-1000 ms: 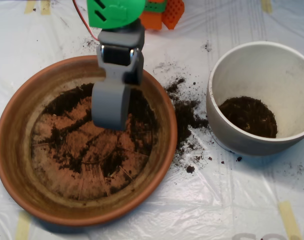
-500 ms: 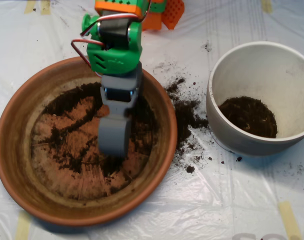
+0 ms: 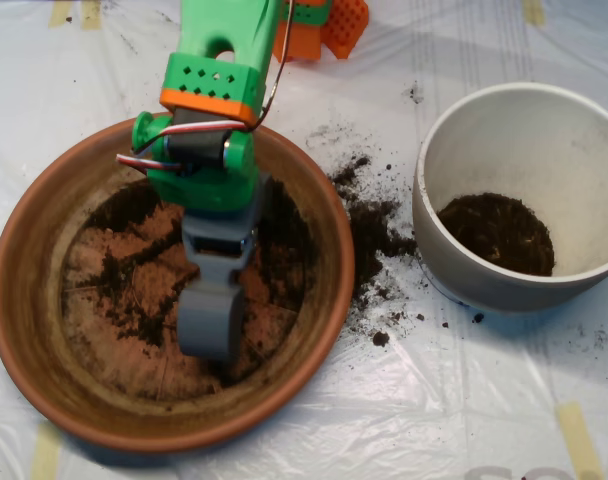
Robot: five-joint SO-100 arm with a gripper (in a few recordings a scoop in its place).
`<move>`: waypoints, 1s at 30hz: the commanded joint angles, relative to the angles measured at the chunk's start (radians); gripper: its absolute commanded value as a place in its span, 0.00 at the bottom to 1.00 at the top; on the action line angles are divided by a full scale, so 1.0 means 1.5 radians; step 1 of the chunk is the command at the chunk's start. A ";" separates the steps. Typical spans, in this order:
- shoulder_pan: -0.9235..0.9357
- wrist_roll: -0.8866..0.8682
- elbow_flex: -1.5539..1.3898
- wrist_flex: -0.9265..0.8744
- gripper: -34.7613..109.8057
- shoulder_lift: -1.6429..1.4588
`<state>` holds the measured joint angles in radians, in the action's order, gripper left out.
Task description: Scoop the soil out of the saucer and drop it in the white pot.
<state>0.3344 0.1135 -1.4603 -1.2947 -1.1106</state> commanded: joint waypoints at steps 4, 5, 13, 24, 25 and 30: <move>-0.001 0.030 0.050 -0.013 0.57 -0.011; -0.003 0.034 0.050 -0.015 0.55 -0.011; 0.003 0.041 0.042 -0.029 0.39 -0.017; 0.029 0.073 -0.132 0.075 0.38 -0.150; 0.031 0.078 -0.155 0.096 0.38 -0.169; 0.020 0.110 -0.319 0.221 0.38 -0.301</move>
<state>0.3482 0.2408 -1.8193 -1.0339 -1.4128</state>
